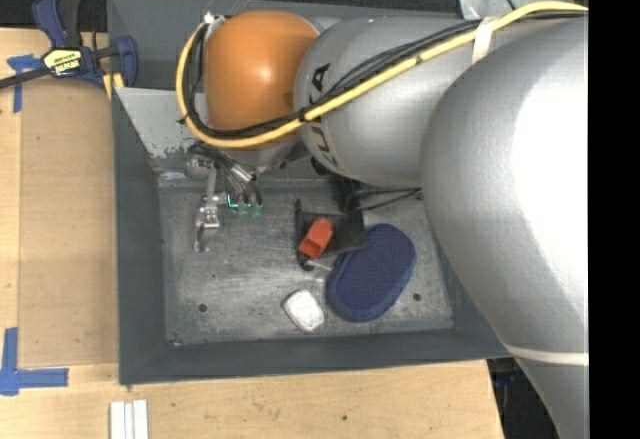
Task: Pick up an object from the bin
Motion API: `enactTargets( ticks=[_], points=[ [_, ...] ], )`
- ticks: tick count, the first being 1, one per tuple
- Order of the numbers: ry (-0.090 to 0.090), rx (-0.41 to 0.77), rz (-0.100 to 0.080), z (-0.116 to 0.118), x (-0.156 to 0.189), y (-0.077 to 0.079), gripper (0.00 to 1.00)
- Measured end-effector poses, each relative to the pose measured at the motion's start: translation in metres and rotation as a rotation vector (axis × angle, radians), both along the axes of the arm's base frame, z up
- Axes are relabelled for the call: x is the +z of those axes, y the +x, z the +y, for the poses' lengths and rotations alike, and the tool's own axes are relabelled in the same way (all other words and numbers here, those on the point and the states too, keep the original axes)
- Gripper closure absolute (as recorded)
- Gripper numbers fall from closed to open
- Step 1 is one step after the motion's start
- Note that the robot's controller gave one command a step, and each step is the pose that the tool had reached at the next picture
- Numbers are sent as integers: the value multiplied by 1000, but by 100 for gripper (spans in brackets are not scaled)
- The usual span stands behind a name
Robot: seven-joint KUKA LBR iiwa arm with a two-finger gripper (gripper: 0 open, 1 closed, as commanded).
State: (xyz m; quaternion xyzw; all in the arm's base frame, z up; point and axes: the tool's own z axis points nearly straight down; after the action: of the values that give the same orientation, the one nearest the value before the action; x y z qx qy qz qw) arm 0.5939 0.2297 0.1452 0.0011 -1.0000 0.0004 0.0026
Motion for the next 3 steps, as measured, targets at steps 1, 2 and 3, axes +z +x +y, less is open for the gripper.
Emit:
enactTargets(
  ticks=[1, 2, 3],
  points=[
    [3, 201, -10, -48, -72, 16, 0],
    [2, -3, -9, -97, -69, 3, 0],
    [1, -30, -12, -178, -69, -4, 0]
  ],
)
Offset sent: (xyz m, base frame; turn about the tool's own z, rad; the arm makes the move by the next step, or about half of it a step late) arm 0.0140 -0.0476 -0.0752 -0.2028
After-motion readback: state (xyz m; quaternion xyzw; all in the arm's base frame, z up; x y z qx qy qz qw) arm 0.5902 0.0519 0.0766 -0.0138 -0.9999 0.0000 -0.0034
